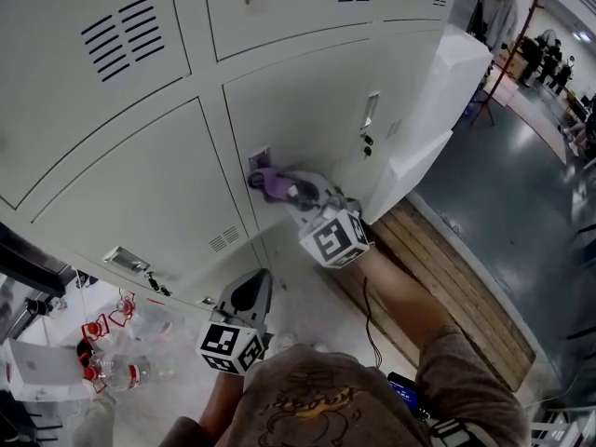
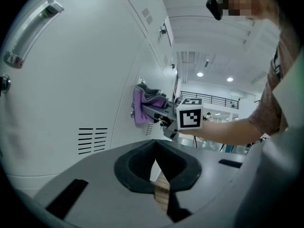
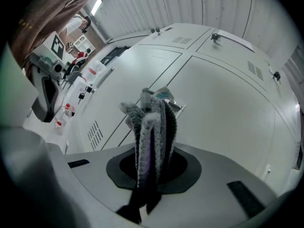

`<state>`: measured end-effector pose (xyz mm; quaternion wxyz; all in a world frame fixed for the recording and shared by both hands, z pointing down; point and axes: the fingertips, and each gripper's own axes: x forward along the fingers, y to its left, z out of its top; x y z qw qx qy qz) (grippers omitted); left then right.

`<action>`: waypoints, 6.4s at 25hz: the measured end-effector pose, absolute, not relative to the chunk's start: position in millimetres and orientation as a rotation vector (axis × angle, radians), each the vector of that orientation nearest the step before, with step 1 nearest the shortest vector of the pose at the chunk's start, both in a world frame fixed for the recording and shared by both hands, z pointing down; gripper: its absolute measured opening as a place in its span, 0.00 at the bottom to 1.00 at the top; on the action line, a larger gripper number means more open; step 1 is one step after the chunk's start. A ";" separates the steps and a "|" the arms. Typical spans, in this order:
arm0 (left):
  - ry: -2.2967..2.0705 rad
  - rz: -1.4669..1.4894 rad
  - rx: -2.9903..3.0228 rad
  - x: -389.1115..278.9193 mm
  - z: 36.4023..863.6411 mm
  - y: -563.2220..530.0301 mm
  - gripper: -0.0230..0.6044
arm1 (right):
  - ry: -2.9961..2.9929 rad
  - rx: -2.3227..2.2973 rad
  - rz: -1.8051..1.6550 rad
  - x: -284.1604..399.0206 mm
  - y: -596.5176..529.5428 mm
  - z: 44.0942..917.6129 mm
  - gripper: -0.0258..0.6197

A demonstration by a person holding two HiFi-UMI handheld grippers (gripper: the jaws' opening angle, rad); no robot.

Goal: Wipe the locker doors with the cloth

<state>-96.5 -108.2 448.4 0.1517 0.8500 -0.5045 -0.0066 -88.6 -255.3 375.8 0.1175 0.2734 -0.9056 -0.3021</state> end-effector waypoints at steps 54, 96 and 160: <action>-1.417 0.004 2.461 -74.7 449.5 -116.6 0.04 | -2.531 0.950 -1.007 -11.7 -266.7 252.7 0.12; -1.382 -0.038 2.449 -74.0 450.3 -136.8 0.04 | -2.441 1.013 -1.251 -21.2 -312.4 181.4 0.12; -1.397 -0.028 2.392 -82.7 463.4 -144.0 0.04 | -2.292 0.666 -0.525 2.5 -272.6 559.0 0.12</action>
